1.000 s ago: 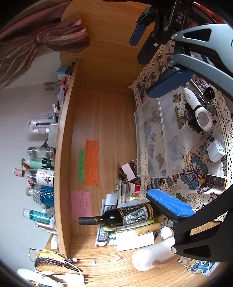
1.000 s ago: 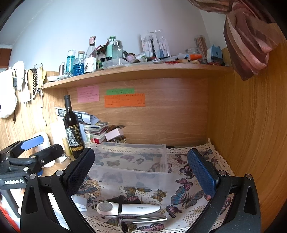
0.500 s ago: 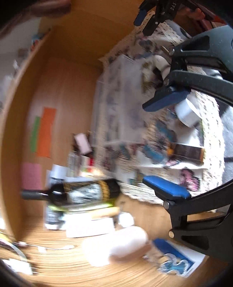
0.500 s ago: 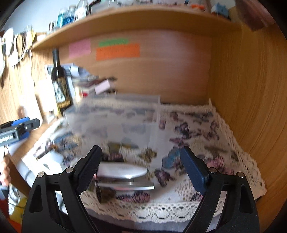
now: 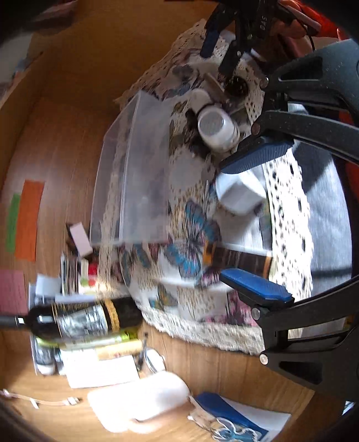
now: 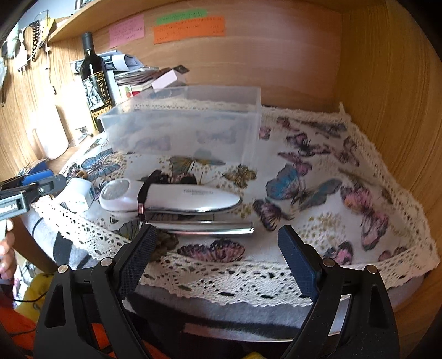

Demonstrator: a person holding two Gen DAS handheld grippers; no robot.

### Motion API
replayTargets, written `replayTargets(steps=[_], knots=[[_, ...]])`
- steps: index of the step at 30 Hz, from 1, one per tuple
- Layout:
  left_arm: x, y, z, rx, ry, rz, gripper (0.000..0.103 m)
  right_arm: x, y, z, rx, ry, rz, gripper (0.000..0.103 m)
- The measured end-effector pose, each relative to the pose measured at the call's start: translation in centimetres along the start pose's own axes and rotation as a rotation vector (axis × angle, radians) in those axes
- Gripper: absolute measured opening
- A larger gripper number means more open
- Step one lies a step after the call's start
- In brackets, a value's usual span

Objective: Organize rigid objects
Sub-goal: 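Grasp the white plug adapter with the left tool while the right tool grasps a small black item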

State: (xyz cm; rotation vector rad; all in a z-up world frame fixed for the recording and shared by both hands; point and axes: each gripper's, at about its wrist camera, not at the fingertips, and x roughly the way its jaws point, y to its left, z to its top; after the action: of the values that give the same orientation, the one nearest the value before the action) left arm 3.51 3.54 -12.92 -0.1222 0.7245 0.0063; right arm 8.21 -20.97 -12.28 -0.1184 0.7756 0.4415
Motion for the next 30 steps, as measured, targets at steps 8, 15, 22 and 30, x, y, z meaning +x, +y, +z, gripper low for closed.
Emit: replayTargets(steps=[8, 15, 22, 30], knots=[[2.9, -1.9, -0.1, 0.014, 0.062, -0.026, 0.070, 0.9, 0.3, 0.0, 0.051, 0.012, 0.045, 0.100], [4.2, -2.4, -0.4, 0.030, 0.070, -0.020, 0.046, -0.7, 1.5, 0.4, 0.032, -0.039, 0.087, 0.098], [2.8, -2.1, -0.6, 0.038, 0.041, -0.020, 0.046, 1.3, 3.4, -0.2, 0.019, 0.046, 0.146, 0.065], [0.6, -1.4, -0.2, 0.022, -0.002, -0.028, 0.046, 1.9, 3.3, -0.2, 0.041, 0.064, 0.128, 0.020]])
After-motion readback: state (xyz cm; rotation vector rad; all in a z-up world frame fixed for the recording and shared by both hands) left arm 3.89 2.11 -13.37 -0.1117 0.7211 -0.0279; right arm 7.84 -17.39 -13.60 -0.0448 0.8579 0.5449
